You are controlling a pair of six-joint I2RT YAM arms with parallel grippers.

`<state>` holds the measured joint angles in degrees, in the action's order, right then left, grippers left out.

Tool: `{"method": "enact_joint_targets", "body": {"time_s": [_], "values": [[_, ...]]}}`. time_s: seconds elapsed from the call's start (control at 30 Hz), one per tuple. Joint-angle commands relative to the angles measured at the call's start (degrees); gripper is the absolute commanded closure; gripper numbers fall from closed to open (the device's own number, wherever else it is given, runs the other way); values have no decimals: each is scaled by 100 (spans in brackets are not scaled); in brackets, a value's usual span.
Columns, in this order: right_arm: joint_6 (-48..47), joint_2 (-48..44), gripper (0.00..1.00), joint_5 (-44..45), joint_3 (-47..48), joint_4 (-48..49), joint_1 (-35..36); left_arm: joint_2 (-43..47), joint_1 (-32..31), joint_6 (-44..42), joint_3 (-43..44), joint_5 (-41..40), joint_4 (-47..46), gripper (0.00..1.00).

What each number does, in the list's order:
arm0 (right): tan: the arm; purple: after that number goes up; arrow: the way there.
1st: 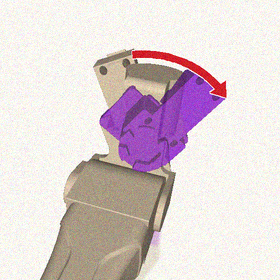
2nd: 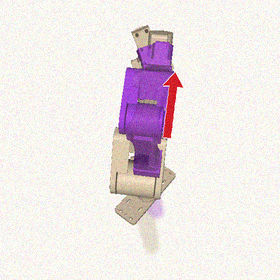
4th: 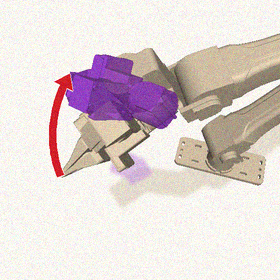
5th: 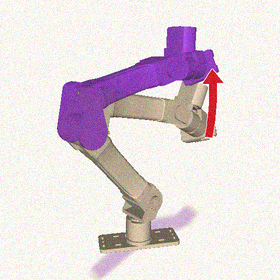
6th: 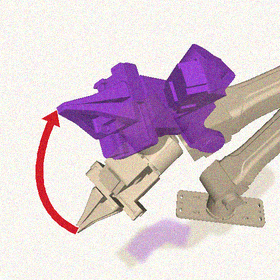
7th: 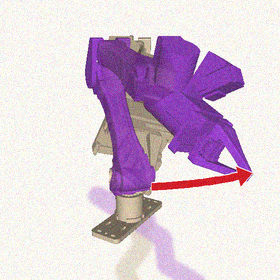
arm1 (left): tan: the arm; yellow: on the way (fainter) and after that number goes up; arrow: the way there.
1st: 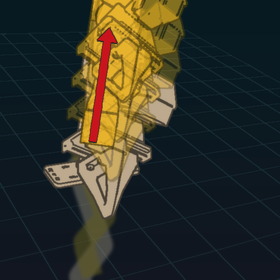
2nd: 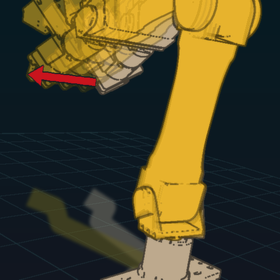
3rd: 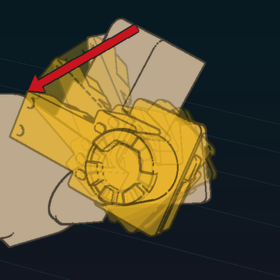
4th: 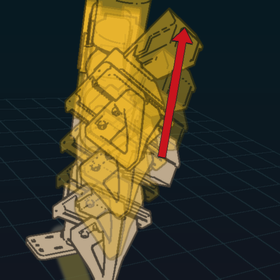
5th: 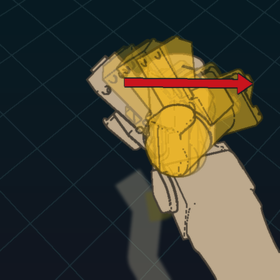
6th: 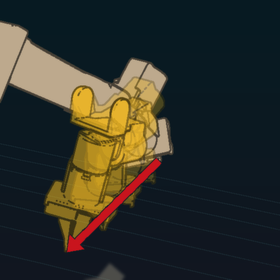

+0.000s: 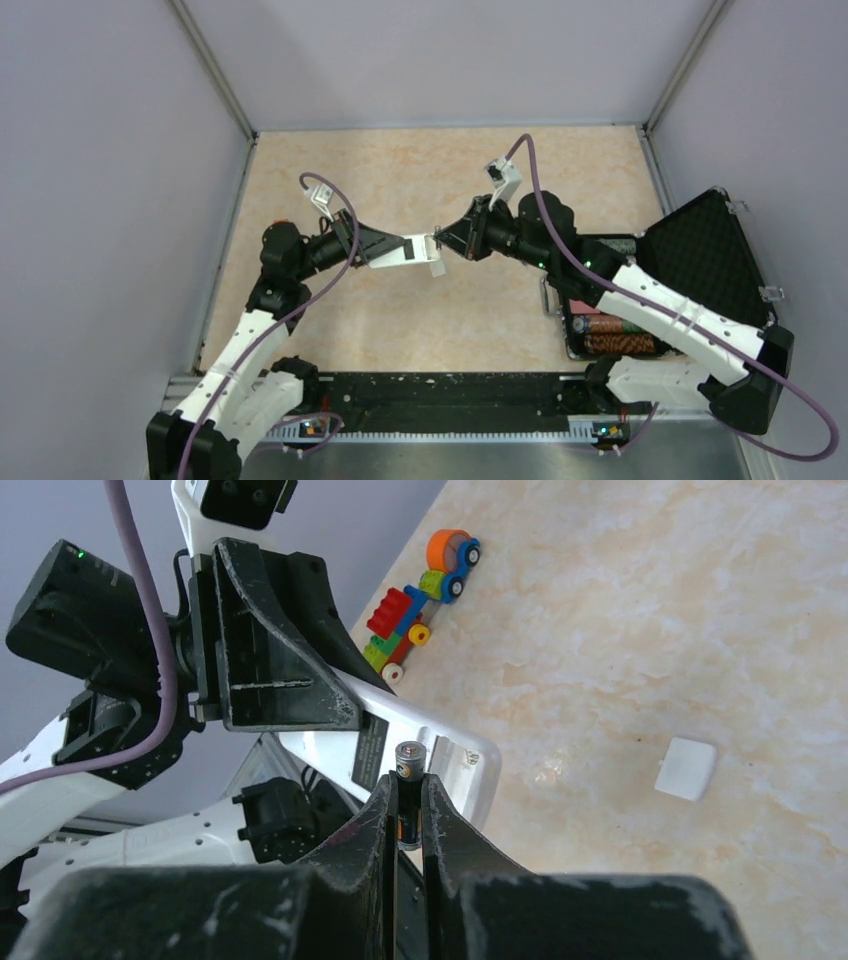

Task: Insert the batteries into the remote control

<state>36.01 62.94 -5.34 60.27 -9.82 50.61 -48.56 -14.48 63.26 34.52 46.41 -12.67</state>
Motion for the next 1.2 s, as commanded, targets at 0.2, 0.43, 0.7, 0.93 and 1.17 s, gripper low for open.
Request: {"method": "enact_joint_targets", "body": {"time_s": [0.2, 0.43, 0.7, 0.93, 1.17], "values": [[-155, 523, 98, 1328, 997, -174, 760, 607, -152, 967, -651, -1008, -2166, 100], [-467, 801, 98, 1761, 1543, -293, 857, 655, -152, 1374, -810, -1113, -2513, 100], [-902, 1086, 97, 1895, 2124, -913, 861, 445, -152, 1781, -1019, -1112, -3219, 100], [-1108, 1379, 97, 1670, 2436, -1364, 873, 107, -151, 2175, -1213, -1118, -4151, 100], [-1379, 1551, 97, 1840, 2665, -1701, 945, -112, -152, 2218, -1237, -1123, -4446, 100]]}}
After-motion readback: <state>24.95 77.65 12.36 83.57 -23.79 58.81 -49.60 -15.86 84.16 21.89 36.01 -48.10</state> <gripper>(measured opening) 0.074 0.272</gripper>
